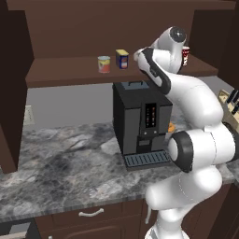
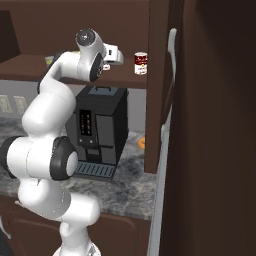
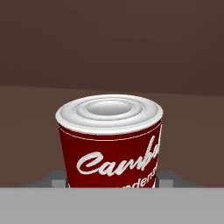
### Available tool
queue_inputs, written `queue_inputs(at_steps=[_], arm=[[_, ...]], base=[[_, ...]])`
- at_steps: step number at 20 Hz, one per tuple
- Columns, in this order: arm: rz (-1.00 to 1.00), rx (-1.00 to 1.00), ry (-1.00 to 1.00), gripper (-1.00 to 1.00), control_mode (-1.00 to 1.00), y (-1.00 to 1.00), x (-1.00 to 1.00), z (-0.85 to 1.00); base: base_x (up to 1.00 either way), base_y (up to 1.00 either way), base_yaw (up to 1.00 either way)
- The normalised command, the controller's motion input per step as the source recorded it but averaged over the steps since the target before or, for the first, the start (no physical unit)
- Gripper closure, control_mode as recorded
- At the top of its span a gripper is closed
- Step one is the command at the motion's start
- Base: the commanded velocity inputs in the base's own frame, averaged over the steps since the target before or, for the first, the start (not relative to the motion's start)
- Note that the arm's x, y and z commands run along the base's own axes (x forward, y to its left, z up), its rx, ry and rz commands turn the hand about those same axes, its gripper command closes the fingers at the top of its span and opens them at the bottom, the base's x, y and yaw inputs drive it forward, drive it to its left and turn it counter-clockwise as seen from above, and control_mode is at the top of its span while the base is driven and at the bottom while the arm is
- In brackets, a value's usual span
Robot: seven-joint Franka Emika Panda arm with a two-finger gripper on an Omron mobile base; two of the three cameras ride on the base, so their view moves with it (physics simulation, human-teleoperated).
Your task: Stack two cans on top of the other two cans in the cabinet.
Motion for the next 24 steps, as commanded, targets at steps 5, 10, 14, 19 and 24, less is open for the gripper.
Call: queue_inputs(at_steps=[5,10,14,19,24], arm=[[-0.06,0.0,-0.06,1.0,-1.0,-0.11,-0.19,0.06],[-0.18,0.0,-0.12,1.0,-1.0,-0.14,-0.13,0.23],[-0.22,0.0,-0.1,1.0,-1.0,-0.13,-0.08,0.34],[-0.23,0.0,-0.05,1.0,-1.0,-0.04,-0.18,0.26],[-0.21,0.0,-0.11,1.0,-1.0,-0.03,-0.15,0.3]], base=[[0.0,0.0,0.0],[0.0,0.0,0.0],[0.0,0.0,0.0],[0.0,0.0,0.0],[0.0,0.0,0.0]])
